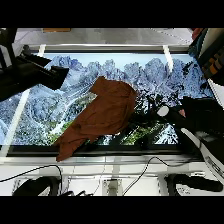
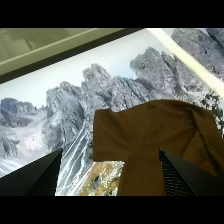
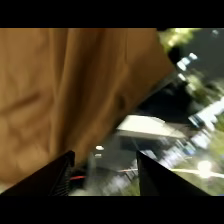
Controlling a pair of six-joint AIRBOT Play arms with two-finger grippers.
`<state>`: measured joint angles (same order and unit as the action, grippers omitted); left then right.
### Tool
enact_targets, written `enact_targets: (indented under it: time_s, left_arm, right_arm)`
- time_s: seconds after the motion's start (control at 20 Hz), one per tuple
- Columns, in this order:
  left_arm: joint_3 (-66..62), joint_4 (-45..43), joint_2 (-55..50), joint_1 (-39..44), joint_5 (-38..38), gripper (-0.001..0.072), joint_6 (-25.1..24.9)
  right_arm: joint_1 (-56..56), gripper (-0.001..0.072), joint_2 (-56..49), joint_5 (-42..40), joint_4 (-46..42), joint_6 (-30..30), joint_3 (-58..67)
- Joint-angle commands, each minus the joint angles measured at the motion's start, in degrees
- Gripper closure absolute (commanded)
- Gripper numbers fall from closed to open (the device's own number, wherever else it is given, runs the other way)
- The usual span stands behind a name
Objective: Fold the clothes and pants, and hang the long-sleeved shirts on hangers.
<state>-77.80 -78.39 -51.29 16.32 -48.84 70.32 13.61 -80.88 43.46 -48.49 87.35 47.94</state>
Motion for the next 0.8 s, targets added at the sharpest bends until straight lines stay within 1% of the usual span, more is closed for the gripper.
enact_targets:
  time_s: [0.0,0.05,0.1,0.2,0.25,0.3,0.35,0.45,0.5,0.6,0.65,0.7,0.75]
  left_arm:
    - [0.0,0.0,-1.4,0.0,0.0,0.0004,0.0]
    - [0.0,0.0,-1.7,0.0,0.0,0.0005,0.0]
    - [0.0,0.0,-2.0,0.0,0.0,0.0004,0.0]
    - [0.0,0.0,-2.3,0.0,0.0,0.0005,0.0]
    - [0.0,0.0,-2.4,0.0,0.0,0.0005,0.0]
    - [0.0,0.0,-2.6,0.0,0.0,0.0005,0.0]
    - [0.0,0.0,-2.7,0.0,0.0,0.0013,0.0]
    - [0.0,0.0,-2.6,0.0,0.6,0.0014,0.0]
    - [0.0,-0.1,-2.6,0.0,0.7,0.003,0.0]
    - [0.0,-1.4,-2.5,-0.1,0.8,0.0331,0.0]
    - [0.0,-2.7,-2.3,-0.2,0.8,0.0363,0.1]
    - [0.0,-3.5,-2.2,-0.5,0.6,0.0363,0.5]
    - [0.0,-3.7,-2.0,-1.2,0.2,0.0345,2.3]
  right_arm:
    - [0.0,0.0275,-8.0,0.1,3.9,0.2,5.2]
    - [0.0,0.0282,-9.8,0.8,3.9,0.2,7.1]
    - [0.0,0.0329,-11.6,1.9,4.0,0.5,9.0]
    - [0.0,0.034,-14.6,4.4,4.3,0.8,12.2]
    - [0.0,0.0393,-15.2,5.4,4.8,0.7,13.3]
    - [0.0,0.057,-15.2,5.9,4.9,0.6,14.3]
    - [0.0,0.0692,-14.9,7.3,4.6,0.3,15.7]
    - [-0.5,0.0697,-14.3,12.3,1.3,0.1,20.1]
    - [-1.0,0.0697,-13.7,15.3,-1.4,0.2,22.7]
    - [-3.0,0.0698,-11.7,21.9,-7.0,0.2,28.3]
    - [-4.5,0.0697,-10.0,24.7,-9.3,0.2,30.9]
    - [-6.2,0.0698,-8.1,27.0,-10.9,0.2,33.1]
    - [-8.3,0.0697,-5.8,29.7,-12.3,0.0,35.2]
